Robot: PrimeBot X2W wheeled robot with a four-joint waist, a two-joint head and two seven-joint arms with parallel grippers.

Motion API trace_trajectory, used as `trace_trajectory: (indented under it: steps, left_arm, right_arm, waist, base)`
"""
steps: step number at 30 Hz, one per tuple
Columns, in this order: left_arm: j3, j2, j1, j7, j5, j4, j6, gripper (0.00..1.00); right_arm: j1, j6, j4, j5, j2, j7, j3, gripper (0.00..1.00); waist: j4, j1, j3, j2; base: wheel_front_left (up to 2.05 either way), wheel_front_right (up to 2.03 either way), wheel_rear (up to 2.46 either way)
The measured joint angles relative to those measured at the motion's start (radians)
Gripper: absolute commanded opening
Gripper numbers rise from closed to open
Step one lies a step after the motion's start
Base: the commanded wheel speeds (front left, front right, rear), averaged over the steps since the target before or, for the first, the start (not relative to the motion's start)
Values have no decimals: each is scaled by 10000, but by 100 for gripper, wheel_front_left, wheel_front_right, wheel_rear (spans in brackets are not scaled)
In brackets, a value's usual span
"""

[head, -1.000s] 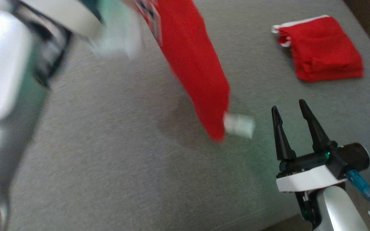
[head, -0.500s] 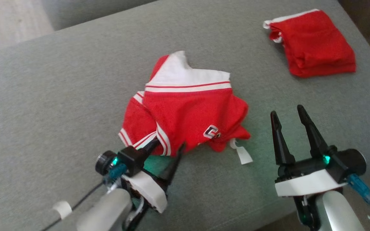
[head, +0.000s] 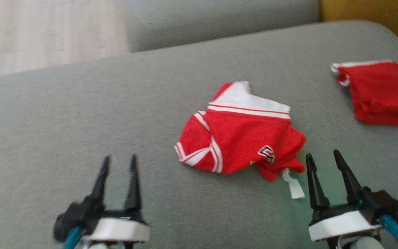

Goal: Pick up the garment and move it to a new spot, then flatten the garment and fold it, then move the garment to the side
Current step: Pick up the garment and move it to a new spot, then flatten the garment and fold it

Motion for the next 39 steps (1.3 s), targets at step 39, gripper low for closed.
trace_trajectory:
  steps: [39]
  left_arm:
    - [2276, -786, 2506, -13, 2982, -1524, -602, 100]
  right_arm:
    - [630, 0, -121, 38, 12, 2, -15, 100]
  waist:
    - [1393, 3, -921, 0]
  base:
    - [0, 0, 0]
